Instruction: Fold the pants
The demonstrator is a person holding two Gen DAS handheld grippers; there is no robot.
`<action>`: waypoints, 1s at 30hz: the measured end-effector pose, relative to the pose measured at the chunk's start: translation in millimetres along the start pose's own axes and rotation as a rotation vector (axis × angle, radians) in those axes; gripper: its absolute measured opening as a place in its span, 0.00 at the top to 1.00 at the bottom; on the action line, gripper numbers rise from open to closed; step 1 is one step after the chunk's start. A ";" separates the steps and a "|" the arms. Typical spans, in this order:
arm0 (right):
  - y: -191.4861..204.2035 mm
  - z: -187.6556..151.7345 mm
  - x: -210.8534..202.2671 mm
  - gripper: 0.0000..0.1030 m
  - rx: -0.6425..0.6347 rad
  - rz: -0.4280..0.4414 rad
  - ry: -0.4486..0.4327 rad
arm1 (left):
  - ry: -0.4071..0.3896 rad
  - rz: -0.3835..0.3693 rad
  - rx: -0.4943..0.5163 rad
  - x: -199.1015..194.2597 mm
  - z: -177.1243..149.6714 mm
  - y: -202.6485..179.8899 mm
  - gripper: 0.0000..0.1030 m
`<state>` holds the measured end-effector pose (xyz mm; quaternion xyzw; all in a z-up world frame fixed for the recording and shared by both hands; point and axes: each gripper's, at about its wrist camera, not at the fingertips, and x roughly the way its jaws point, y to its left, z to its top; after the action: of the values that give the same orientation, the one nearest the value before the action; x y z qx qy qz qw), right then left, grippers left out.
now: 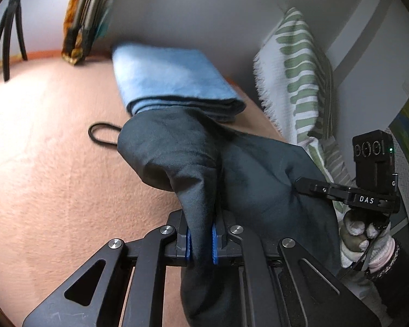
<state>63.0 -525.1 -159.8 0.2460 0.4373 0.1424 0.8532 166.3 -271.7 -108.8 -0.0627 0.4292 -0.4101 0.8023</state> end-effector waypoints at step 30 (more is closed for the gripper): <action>97.6 94.7 -72.3 0.92 -0.251 -0.187 -0.280 | -0.254 0.050 0.212 -59.5 123.2 -37.0 0.94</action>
<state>95.9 -504.3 -10.7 0.1137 0.3145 0.0803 0.9390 217.6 -284.6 22.8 -0.0183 0.2802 -0.4218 0.8621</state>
